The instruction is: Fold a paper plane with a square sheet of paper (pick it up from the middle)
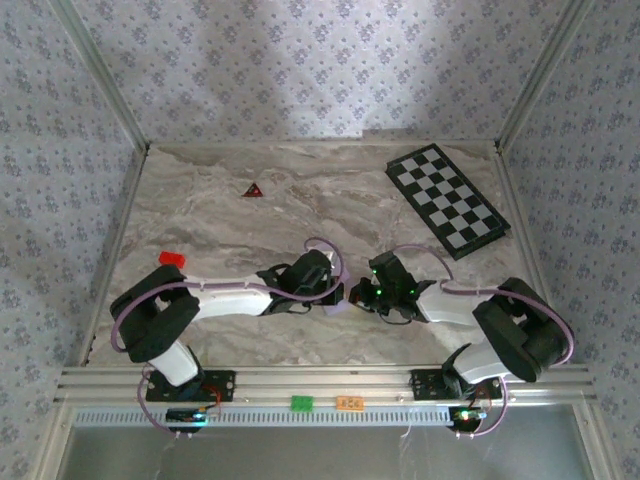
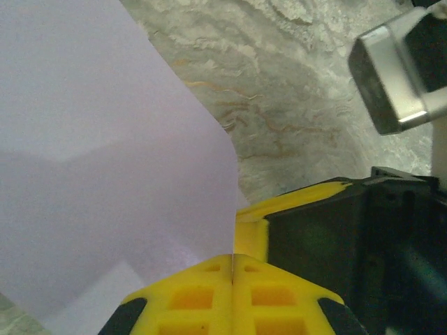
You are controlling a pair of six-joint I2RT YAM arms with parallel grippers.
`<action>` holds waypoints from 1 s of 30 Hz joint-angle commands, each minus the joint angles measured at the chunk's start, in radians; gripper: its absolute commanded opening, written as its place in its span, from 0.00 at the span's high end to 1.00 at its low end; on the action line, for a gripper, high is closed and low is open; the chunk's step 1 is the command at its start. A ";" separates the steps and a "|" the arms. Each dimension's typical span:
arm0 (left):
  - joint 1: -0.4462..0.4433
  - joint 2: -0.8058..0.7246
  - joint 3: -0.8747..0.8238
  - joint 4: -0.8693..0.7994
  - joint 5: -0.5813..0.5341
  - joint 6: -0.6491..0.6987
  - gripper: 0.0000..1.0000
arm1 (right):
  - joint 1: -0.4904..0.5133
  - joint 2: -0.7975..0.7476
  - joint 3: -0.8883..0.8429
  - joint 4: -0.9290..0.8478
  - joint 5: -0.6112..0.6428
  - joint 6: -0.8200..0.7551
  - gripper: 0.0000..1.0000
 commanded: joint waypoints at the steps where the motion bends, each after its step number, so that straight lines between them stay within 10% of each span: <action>1: 0.043 0.011 -0.022 0.073 0.125 0.022 1.00 | -0.010 0.005 -0.010 -0.092 0.016 -0.026 1.00; 30: 0.121 0.025 -0.045 -0.009 0.077 0.186 1.00 | -0.003 0.029 0.040 -0.141 -0.003 -0.050 1.00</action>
